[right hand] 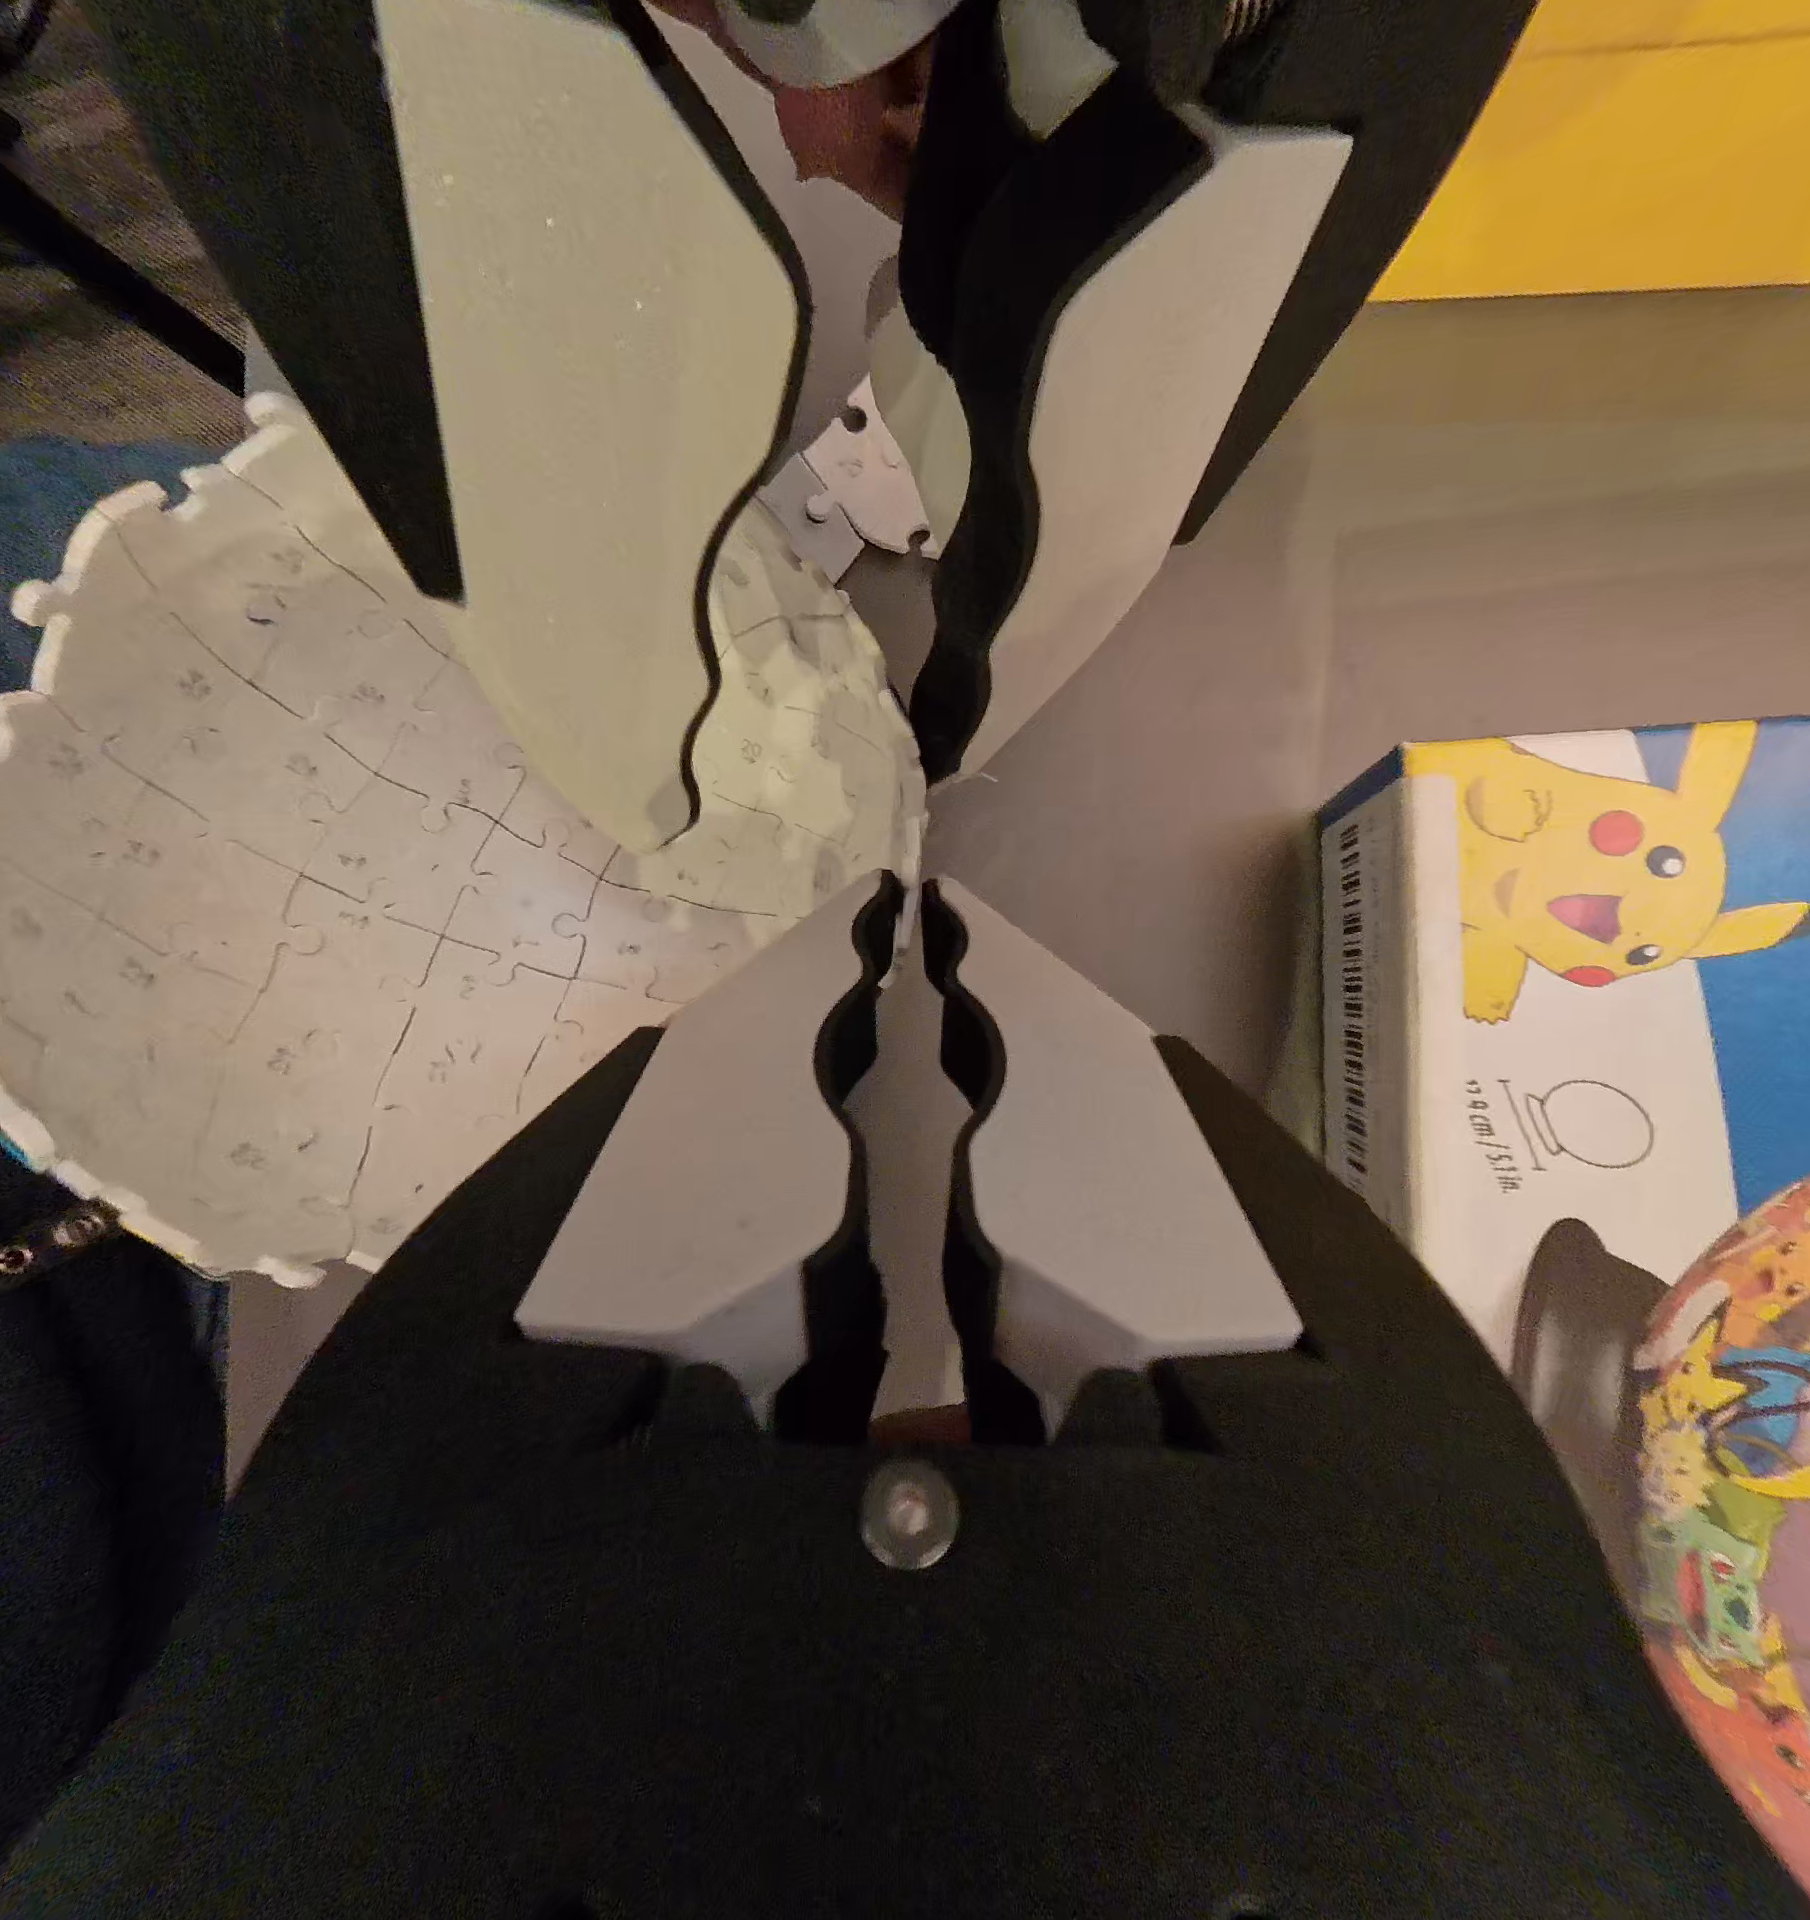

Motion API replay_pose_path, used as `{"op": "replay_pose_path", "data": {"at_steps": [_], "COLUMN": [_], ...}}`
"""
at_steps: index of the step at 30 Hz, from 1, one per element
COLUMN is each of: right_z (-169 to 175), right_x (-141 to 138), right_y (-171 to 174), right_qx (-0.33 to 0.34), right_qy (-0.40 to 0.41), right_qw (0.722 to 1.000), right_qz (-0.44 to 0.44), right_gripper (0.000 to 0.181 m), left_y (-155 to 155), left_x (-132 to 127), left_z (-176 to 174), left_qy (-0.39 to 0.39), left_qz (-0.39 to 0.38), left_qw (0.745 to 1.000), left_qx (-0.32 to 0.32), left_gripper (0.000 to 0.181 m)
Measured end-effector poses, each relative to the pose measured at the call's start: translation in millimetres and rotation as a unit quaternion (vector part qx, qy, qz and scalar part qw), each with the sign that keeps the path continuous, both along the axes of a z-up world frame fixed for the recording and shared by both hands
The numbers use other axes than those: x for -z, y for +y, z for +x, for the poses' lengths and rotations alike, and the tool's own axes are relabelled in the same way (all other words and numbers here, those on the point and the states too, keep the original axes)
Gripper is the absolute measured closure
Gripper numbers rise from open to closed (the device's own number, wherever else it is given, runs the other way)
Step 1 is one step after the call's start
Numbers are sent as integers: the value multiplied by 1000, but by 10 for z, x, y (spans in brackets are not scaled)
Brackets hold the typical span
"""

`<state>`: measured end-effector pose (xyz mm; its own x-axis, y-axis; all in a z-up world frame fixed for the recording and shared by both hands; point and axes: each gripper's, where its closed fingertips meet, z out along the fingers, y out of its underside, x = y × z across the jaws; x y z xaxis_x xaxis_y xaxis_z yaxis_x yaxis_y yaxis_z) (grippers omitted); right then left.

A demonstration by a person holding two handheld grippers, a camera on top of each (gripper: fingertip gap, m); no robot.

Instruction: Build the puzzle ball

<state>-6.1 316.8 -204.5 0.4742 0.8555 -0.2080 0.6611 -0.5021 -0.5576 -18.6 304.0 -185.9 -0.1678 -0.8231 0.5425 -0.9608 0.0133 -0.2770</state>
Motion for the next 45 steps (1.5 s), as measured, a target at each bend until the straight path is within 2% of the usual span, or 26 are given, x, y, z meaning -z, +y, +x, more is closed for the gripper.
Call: {"op": "replay_pose_path", "data": {"at_steps": [7,12,14,21,34,45], "right_z": [-9,6,-9,-22,-11,-35], "right_x": [4,17,11,7,12,3], "right_y": [-5,4,-13,-19,21,-1], "right_qx": [7,15,12,24,24,20], "right_qy": [27,47,53,74,70,80], "right_qw": [999,998,998,995,995,994], "right_qz": [-17,-35,-38,-68,-71,-76], "right_gripper": [180,174,181,181,176,181], "left_y": [2,-9,-6,-7,17,14], "left_x": [6,17,19,23,27,29], "left_z": [-3,-5,-3,-12,-8,-7], "left_qy": [-3,-6,-6,-4,-4,-5], "left_qz": [-8,-7,-4,2,-2,-1], "left_qw": [1000,1000,1000,1000,1000,1000], "left_qx": [-5,-1,0,5,0,3], "left_gripper": [137,137,137,137,139,139]}}
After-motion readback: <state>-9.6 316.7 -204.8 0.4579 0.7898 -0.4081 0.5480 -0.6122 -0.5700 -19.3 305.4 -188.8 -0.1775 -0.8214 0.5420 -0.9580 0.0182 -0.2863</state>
